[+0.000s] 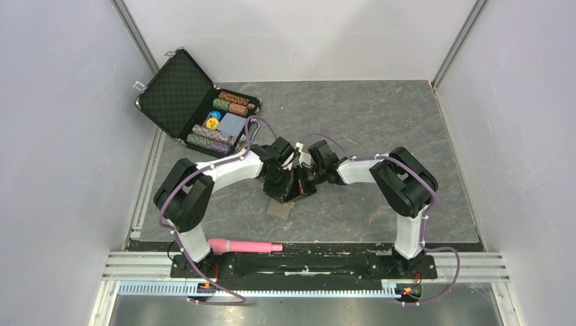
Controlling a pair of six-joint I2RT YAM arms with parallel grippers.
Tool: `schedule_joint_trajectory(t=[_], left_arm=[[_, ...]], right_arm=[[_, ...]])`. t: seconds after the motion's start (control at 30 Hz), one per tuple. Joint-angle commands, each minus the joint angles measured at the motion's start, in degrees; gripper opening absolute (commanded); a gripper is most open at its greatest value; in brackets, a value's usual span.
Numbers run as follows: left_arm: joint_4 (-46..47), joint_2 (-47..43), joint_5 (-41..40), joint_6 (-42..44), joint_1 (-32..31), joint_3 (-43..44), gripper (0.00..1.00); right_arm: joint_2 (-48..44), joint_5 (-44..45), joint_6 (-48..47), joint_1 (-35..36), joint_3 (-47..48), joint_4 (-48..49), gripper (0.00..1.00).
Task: Put the credit cards into the card holder
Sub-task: Close the card holder at the center of the board.
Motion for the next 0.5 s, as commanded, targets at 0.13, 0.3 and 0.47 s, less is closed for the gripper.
schedule_joint_trajectory(t=[0.13, 0.3, 0.47], left_arm=[[7.99, 6.45, -3.55, 1.43, -0.19, -6.03, 0.02], [10.37, -1.57, 2.86, 2.04, -0.15, -3.94, 0.26], [13.81, -9.97, 9.8, 1.59, -0.07, 0.26, 0.7]], right_arm=[[3.25, 11.32, -12.36, 2.76, -0.42, -8.62, 0.0], [-4.66, 8.64, -8.86, 0.66, -1.36, -2.83, 0.01], [-14.96, 10.46, -7.94, -3.53, -3.24, -0.94, 0.29]])
